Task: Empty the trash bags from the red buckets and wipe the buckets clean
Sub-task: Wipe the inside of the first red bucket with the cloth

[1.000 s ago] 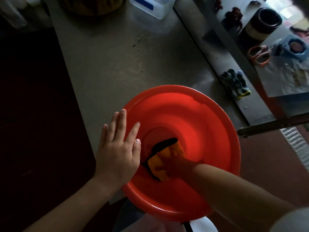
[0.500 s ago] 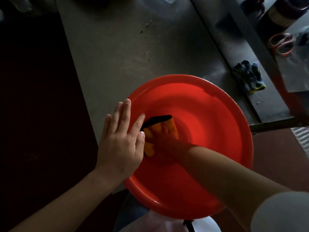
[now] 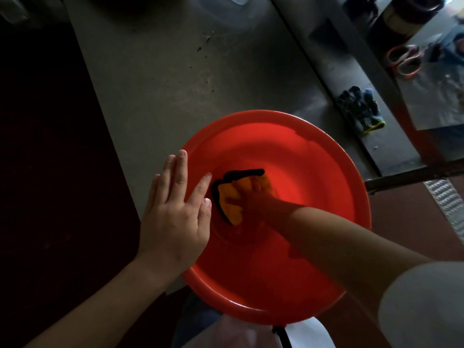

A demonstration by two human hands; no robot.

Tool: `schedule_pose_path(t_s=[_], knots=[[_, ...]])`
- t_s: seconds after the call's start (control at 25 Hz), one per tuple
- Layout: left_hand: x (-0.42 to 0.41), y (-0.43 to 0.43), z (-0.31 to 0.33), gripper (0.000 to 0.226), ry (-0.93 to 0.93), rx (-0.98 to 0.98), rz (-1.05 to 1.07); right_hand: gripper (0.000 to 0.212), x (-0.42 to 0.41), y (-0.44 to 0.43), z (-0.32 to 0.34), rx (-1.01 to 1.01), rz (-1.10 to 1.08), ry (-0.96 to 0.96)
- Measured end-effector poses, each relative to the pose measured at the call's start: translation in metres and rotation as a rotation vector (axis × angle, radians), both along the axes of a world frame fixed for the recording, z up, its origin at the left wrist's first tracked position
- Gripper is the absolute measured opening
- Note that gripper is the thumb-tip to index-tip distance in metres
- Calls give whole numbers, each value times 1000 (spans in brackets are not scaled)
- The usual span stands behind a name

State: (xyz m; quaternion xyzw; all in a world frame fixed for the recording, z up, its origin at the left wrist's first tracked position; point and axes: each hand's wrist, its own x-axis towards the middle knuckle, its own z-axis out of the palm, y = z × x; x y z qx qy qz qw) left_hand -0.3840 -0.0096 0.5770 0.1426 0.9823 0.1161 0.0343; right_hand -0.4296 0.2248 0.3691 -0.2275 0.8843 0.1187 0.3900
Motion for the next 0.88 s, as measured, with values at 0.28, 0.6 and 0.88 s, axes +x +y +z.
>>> schedule_pose_path(t_s=[0.28, 0.6, 0.88], knots=[[1, -1, 1, 53, -18, -29, -3, 60, 69, 8, 28, -201, 131, 41], [1, 0, 0, 53, -15, -27, -11, 87, 2, 2, 5, 12, -92, -7], [0, 0, 1, 52, 2, -18, -10, 75, 78, 11, 4, -64, -133, -132]])
